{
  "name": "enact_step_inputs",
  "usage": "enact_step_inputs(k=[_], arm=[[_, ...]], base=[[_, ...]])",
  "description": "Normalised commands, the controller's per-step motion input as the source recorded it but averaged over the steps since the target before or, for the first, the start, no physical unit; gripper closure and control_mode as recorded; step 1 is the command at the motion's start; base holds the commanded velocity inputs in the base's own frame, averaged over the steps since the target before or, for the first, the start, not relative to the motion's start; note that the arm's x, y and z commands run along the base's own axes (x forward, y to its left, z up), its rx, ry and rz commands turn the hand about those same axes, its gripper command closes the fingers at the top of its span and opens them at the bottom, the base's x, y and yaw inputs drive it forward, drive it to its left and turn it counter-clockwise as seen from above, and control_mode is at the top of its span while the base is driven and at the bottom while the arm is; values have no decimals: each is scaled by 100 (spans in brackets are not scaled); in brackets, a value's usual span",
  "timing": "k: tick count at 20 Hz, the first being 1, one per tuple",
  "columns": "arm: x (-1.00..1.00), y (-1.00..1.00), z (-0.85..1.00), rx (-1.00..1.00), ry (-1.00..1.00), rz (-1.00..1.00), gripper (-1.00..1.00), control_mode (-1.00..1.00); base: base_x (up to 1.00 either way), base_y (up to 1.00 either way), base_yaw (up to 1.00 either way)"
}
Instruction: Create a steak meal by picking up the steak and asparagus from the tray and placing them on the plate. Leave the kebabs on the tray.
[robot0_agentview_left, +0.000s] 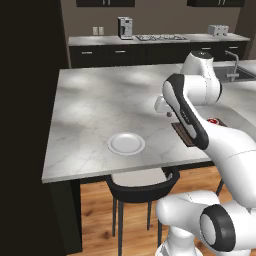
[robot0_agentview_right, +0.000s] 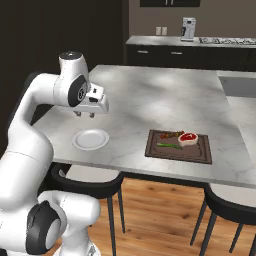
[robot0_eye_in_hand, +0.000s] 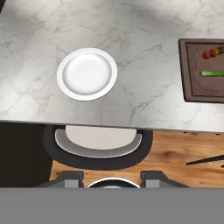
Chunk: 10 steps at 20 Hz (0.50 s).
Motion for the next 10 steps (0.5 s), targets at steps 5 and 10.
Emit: enact_step_inputs(k=[5,10], arm=[[-16,-33,-5,0,0,-8,-100,-100],[-12,-79,-29,0,0,-22,-100,-100]], base=[[0,0,0],[0,0,0]])
